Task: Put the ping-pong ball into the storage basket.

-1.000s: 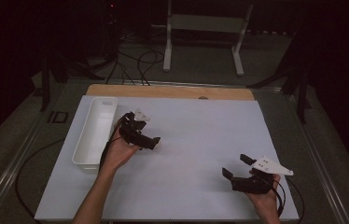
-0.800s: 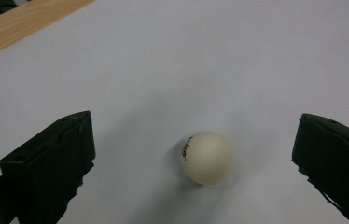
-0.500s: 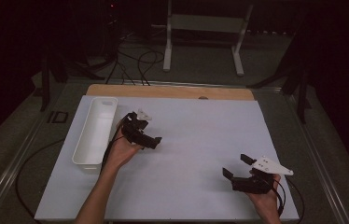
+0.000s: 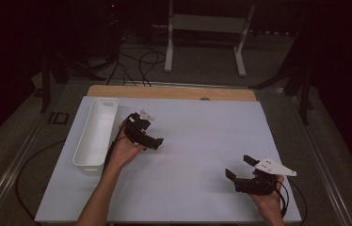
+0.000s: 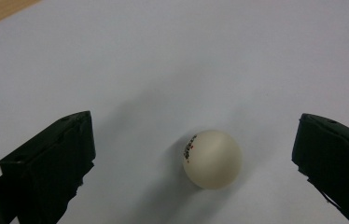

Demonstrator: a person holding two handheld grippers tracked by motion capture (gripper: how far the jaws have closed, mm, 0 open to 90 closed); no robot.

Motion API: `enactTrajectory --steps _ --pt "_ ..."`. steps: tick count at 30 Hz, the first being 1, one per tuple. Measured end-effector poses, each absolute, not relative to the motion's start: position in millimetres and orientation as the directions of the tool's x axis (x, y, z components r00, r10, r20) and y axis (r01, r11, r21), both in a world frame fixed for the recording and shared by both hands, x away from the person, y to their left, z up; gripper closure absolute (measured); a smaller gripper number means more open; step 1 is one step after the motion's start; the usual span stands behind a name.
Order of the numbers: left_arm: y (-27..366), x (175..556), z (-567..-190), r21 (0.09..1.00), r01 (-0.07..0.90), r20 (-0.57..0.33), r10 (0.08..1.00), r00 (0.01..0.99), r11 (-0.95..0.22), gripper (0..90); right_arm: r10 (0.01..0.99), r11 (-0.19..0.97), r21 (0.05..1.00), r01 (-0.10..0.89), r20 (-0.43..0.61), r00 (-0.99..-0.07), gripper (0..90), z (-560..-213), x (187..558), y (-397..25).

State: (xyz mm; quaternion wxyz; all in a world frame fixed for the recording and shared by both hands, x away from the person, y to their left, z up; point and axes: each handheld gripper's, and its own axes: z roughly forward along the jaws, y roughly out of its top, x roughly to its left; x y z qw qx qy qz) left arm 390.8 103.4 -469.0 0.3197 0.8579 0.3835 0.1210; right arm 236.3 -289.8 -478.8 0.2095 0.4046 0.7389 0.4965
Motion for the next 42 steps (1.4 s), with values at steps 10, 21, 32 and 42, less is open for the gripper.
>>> enactTrajectory --steps 10,21,32,42 --pt "100 395 -471 0.619 0.606 -0.059 0.739 0.671 -0.5 0.1 0.804 0.179 0.903 0.391 0.094 -0.587 8.0 -479 237 -290" --pt "96 399 -473 0.592 0.635 -0.071 0.752 0.656 -0.497 0.1 0.805 0.177 0.902 0.395 0.098 -0.585 8.0 -480 237 -290" --pt "94 401 -478 0.568 0.653 -0.094 0.748 0.657 -0.501 0.1 0.805 0.173 0.903 0.394 0.1 -0.584 8.0 -479 237 -290" --pt "92 402 -482 0.544 0.656 -0.085 0.743 0.664 -0.524 0.1 0.805 0.174 0.902 0.395 0.101 -0.585 8.0 -479 237 -290"
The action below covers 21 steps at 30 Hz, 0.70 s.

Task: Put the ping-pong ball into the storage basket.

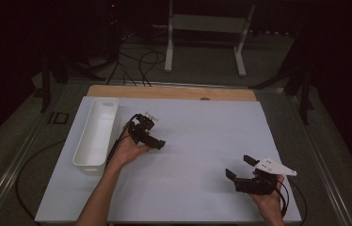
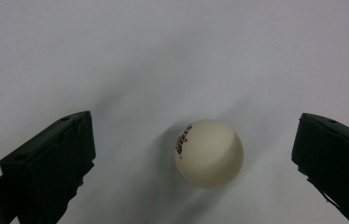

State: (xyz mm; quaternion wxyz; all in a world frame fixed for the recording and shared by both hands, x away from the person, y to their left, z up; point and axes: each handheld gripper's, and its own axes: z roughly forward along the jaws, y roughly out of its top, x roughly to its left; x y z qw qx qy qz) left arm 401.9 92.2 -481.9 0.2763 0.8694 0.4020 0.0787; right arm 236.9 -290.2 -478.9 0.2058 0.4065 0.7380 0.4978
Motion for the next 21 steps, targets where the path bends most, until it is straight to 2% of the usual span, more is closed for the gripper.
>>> enactTrajectory --steps 21 --pt "88.1 403.9 -490.8 0.504 0.67 -0.096 0.736 0.67 -0.545 1.1 0.804 0.175 0.901 0.396 0.101 -0.586 8.1 -478.8 236.9 -290.5"
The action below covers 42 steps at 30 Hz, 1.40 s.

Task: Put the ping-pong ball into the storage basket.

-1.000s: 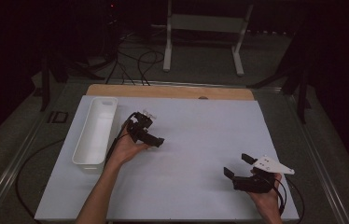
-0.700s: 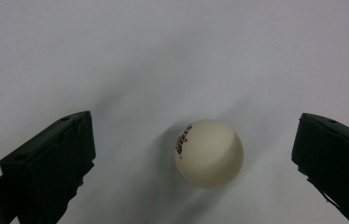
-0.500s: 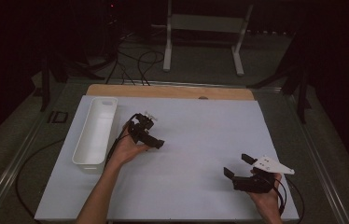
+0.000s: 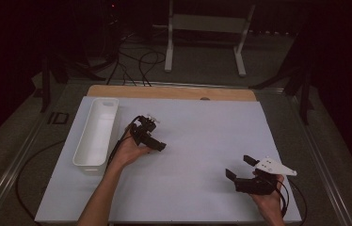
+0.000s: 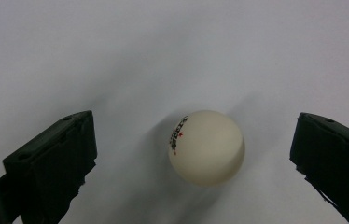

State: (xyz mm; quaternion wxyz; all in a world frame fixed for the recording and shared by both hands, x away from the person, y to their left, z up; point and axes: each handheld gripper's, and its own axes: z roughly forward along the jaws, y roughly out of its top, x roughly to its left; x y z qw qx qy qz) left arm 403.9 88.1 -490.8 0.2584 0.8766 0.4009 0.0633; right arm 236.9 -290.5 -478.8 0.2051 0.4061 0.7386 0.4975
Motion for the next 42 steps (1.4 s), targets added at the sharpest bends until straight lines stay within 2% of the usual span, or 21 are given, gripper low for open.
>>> enactTrajectory --steps 14,23,36,42 --pt "87.6 405.2 -494.5 0.486 0.674 -0.102 0.73 0.676 -0.557 1.9 0.805 0.177 0.901 0.396 0.099 -0.585 8.1 -478.9 237.0 -291.1" --pt "86.3 405.0 -496.8 0.475 0.674 -0.11 0.721 0.684 -0.566 6.4 0.805 0.177 0.901 0.396 0.1 -0.585 8.1 -478.7 237.0 -291.7" --pt "87.8 404.6 -497.4 0.458 0.675 -0.135 0.705 0.696 -0.578 28.3 0.804 0.176 0.901 0.398 0.102 -0.586 8.1 -478.5 237.2 -292.3" --pt "88.4 405.0 -497.9 0.458 0.674 -0.149 0.698 0.701 -0.579 43.1 0.805 0.174 0.901 0.397 0.102 -0.585 8.1 -478.4 237.2 -292.3"
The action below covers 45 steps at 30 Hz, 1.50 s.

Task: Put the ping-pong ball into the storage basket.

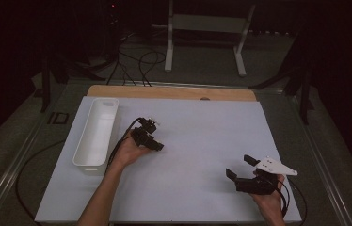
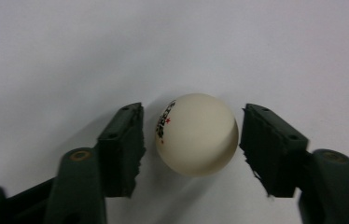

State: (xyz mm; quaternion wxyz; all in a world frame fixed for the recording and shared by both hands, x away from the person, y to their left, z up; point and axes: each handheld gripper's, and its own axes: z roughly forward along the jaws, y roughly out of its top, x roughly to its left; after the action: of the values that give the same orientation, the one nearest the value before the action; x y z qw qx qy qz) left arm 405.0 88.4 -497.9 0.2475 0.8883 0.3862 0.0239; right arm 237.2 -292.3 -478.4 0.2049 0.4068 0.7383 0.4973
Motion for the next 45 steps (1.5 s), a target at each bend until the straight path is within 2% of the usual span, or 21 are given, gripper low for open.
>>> enactTrajectory --steps 4,45 --pt "88 404 -498 0.454 0.671 -0.143 0.696 0.704 -0.586 50.6 0.804 0.172 0.901 0.399 0.105 -0.585 8.0 -479 237 -292" --pt "95 399 -482 0.48 0.661 -0.087 0.718 0.69 -0.577 51.1 0.803 0.176 0.901 0.396 0.101 -0.588 8.1 -481 238 -292"
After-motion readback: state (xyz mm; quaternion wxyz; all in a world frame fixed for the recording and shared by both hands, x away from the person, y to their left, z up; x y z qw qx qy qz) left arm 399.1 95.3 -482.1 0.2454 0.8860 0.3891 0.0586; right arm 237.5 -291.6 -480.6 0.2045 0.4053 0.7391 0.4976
